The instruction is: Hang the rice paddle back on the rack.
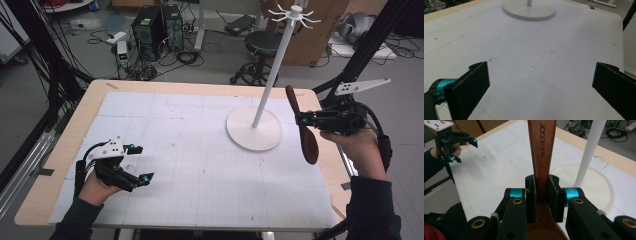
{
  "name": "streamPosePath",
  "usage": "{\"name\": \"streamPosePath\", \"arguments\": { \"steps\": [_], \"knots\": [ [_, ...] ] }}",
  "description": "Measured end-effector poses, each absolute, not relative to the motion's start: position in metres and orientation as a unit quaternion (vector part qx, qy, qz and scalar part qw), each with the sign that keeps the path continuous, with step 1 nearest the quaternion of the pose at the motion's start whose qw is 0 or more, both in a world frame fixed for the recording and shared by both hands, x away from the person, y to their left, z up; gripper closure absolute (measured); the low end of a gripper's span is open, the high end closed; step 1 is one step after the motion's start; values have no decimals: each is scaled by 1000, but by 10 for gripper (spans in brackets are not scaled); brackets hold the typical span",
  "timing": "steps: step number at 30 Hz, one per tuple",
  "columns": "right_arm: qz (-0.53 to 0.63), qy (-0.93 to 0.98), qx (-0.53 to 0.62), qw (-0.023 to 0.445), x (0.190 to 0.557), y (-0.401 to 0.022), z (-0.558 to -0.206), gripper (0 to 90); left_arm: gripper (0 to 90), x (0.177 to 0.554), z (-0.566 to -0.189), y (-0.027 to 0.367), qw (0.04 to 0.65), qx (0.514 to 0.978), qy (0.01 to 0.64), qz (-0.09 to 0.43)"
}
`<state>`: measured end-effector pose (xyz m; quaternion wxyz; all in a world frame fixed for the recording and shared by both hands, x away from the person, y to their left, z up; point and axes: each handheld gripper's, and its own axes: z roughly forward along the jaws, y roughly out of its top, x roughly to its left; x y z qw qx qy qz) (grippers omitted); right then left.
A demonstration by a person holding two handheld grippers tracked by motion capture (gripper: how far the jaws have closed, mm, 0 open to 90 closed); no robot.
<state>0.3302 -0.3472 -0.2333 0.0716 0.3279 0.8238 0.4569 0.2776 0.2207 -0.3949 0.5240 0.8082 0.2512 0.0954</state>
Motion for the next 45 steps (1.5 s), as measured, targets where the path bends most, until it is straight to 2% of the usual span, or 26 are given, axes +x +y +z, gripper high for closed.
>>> {"name": "streamPosePath", "arguments": {
  "steps": [21,45],
  "knots": [
    [511,780,334,135,345,-359,-169,787,18,278,-394,222,527,806,251,93],
    [526,755,353,169,363,-360,-140,786,18,277,-394,223,530,805,251,92]
  ]
}}
